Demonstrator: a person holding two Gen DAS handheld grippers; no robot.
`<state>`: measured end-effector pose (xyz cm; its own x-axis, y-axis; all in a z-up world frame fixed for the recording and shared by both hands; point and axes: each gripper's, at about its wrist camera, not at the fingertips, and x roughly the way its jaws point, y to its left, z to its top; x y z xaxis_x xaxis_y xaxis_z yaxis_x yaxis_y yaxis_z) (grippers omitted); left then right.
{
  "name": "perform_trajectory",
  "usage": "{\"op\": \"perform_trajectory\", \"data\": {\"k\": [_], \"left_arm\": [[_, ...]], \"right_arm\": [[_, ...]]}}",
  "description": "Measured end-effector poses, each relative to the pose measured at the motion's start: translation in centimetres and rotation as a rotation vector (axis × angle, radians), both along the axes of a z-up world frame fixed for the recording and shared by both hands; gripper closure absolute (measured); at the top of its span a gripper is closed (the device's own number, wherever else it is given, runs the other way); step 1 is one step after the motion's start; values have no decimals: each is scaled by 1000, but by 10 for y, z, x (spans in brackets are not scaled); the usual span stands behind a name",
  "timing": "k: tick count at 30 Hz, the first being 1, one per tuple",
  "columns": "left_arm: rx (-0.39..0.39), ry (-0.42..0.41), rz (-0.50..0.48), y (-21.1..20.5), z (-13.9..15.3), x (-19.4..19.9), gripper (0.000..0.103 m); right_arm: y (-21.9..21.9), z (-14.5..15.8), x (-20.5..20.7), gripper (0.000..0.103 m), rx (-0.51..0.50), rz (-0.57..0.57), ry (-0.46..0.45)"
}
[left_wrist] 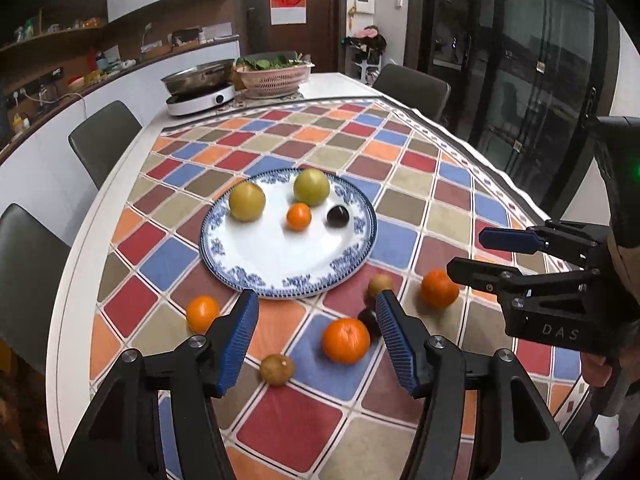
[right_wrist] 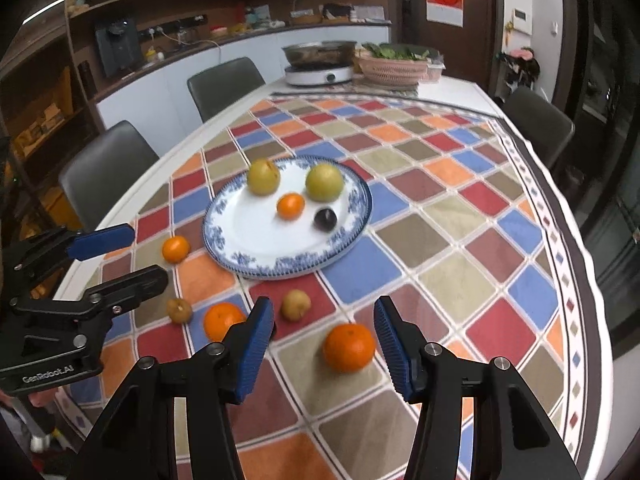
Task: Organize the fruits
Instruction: 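Lift both tools away from the plate toward the remaining fruit, then grasp a large orange with the left tool while the right tool grasps another orange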
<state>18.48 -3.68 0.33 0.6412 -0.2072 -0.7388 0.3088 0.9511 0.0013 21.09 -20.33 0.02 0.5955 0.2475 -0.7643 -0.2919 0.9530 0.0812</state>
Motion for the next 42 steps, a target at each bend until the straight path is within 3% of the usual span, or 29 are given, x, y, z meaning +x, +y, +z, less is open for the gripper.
{"op": "perform_trajectory", "data": {"k": [17,30,42], "left_arm": [[52,137,-104,-10,-50,5,42],[51,162,-134,-14,-72,19,44],[-3,192,-141,-14,-79,26,59]], "right_arm": [[-7,-46,2,50,-15,-44,130],[-7,-68,13,50,-35,-50,172],[-4,-78,23,51,-23,-39,194]]}}
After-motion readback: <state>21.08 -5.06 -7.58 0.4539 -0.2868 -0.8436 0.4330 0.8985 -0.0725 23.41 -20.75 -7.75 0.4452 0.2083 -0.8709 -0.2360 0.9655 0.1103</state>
